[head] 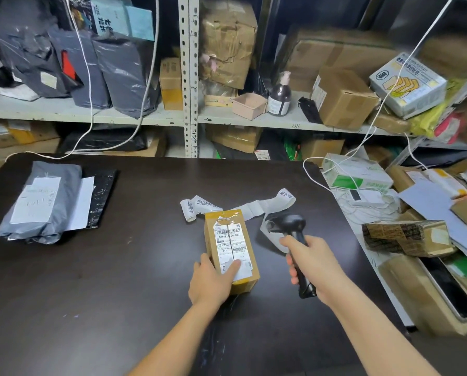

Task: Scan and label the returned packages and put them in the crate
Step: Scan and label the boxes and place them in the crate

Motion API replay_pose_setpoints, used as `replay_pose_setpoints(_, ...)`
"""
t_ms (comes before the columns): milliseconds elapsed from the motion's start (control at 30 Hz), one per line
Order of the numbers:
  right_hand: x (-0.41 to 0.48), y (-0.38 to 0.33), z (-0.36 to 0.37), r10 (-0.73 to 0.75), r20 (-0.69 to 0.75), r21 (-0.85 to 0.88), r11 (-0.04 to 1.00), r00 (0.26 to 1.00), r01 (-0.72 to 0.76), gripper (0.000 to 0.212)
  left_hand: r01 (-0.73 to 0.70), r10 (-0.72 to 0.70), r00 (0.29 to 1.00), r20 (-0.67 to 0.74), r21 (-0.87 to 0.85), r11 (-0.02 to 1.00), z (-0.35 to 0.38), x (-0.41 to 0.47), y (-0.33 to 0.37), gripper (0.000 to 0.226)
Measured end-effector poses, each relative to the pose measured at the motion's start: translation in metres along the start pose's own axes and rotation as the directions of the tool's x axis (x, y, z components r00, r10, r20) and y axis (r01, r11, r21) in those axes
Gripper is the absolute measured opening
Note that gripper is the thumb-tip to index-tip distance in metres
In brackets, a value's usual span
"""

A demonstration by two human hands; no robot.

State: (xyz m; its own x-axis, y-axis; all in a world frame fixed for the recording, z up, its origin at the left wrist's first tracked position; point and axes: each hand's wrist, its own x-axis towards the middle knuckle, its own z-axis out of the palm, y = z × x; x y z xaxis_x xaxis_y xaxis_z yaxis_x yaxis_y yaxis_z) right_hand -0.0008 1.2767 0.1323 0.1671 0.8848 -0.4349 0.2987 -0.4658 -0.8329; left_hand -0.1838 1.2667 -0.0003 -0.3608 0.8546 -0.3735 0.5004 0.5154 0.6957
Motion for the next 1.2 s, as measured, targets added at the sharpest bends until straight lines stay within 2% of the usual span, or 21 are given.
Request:
replay_pose_setpoints(100, 0.021, 0.032, -0.010, -0.012, -0.136, -0.079, 0.997, 0.991, 0.001, 0.025, 0.001, -0.001, 1.000, 0.015, 0.027, 1.000, 0.000, -0.001, 0.002, 0.073)
replay_pose_setpoints(200, 0.044, 0.068, -0.026, -0.080, -0.233, -0.328, 0.945, 0.969, -0.001, 0.026, -0.002, 0.002, 1.000, -0.002, 0.078, 0.997, -0.001, -0.001, 0.004, 0.075)
replay_pose_setpoints(400, 0.085, 0.118, -0.055, -0.110, -0.246, -0.651, 0.755, 0.963, -0.080, 0.034, 0.000, 0.010, 0.994, -0.108, 0.090, 0.996, 0.002, -0.002, 0.022, 0.068)
replay_pose_setpoints(567, 0.105, 0.135, -0.066, -0.119, -0.194, -0.757, 0.649, 0.974, -0.071, 0.047, 0.055, -0.025, 0.977, -0.210, 0.139, 0.989, 0.006, 0.003, 0.039, 0.075)
replay_pose_setpoints(667, 0.113, 0.142, -0.069, -0.114, -0.158, -0.761, 0.647, 0.981, -0.047, 0.049, 0.086, -0.049, 0.971, -0.233, 0.149, 0.985, 0.010, 0.007, 0.045, 0.076)
replay_pose_setpoints(800, 0.125, 0.149, -0.073, -0.131, -0.105, -0.749, 0.662, 0.986, 0.008, 0.056, 0.091, -0.059, 0.973, -0.225, 0.136, 0.986, 0.014, 0.012, 0.047, 0.064)
replay_pose_setpoints(867, 0.126, 0.147, -0.077, -0.133, -0.101, -0.776, 0.630, 0.986, 0.006, 0.071, 0.073, -0.044, 0.971, -0.236, 0.115, 0.991, 0.016, 0.013, 0.046, 0.062)
replay_pose_setpoints(933, 0.124, 0.141, -0.083, -0.188, -0.162, -0.801, 0.599, 0.969, -0.018, 0.092, 0.069, -0.041, 0.966, -0.255, 0.101, 0.992, 0.018, 0.013, 0.046, 0.064)
replay_pose_setpoints(1000, 0.123, 0.130, -0.087, -0.324, -0.232, -0.751, 0.659, 0.917, 0.043, 0.102, 0.078, -0.048, 0.964, -0.263, 0.103, 0.992, 0.020, 0.012, 0.046, 0.065)
replay_pose_setpoints(1033, 0.125, 0.124, -0.087, -0.411, -0.253, -0.695, 0.707, 0.876, 0.131, 0.097, 0.085, -0.053, 0.963, -0.263, 0.112, 0.990, 0.021, 0.011, 0.046, 0.065)
replay_pose_setpoints(1100, 0.133, 0.105, -0.080, -0.543, -0.276, -0.545, 0.768, 0.793, 0.336, 0.070, 0.099, -0.062, 0.961, -0.268, 0.127, 0.987, 0.021, 0.009, 0.047, 0.065)
replay_pose_setpoints(1133, 0.140, 0.092, -0.073, -0.552, -0.264, -0.445, 0.797, 0.791, 0.408, 0.056, 0.106, -0.067, 0.960, -0.271, 0.134, 0.985, 0.021, 0.008, 0.048, 0.065)
replay_pose_setpoints(1200, 0.161, 0.064, -0.057, -0.442, -0.173, -0.194, 0.892, 0.880, 0.409, 0.037, 0.108, -0.063, 0.962, -0.267, 0.157, 0.982, 0.020, 0.006, 0.050, 0.064)
